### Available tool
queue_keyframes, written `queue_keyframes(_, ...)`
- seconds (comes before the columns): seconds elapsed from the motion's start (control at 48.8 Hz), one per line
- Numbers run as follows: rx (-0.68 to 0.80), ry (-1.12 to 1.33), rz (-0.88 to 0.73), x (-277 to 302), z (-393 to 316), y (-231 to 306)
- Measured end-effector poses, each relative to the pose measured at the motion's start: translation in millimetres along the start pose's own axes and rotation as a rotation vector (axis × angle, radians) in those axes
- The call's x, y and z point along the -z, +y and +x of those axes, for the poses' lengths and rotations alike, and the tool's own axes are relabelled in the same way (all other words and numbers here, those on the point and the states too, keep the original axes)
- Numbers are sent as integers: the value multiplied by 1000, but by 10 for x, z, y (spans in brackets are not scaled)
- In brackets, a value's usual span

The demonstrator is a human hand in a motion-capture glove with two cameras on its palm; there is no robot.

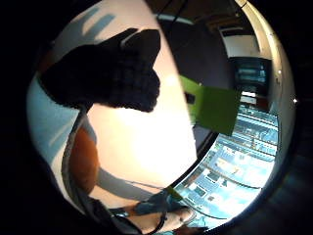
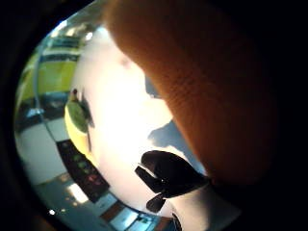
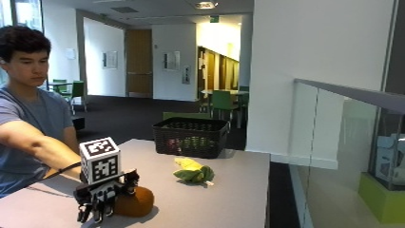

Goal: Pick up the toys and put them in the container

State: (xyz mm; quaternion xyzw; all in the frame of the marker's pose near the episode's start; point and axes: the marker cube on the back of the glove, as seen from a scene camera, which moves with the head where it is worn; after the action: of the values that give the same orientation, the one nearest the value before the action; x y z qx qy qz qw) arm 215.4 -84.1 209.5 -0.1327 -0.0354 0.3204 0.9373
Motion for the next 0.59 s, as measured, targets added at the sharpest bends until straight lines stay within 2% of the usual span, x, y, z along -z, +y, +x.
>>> queue_keyframes(0.082,2,-62,-37,-39,-35,-8)
queue_keyframes(0.164,44,-62,-8,-24,-104,43)
queue_keyframes(0.431,101,207,217,133,-198,176)
queue_keyframes(0.595,97,113,120,319,-128,245)
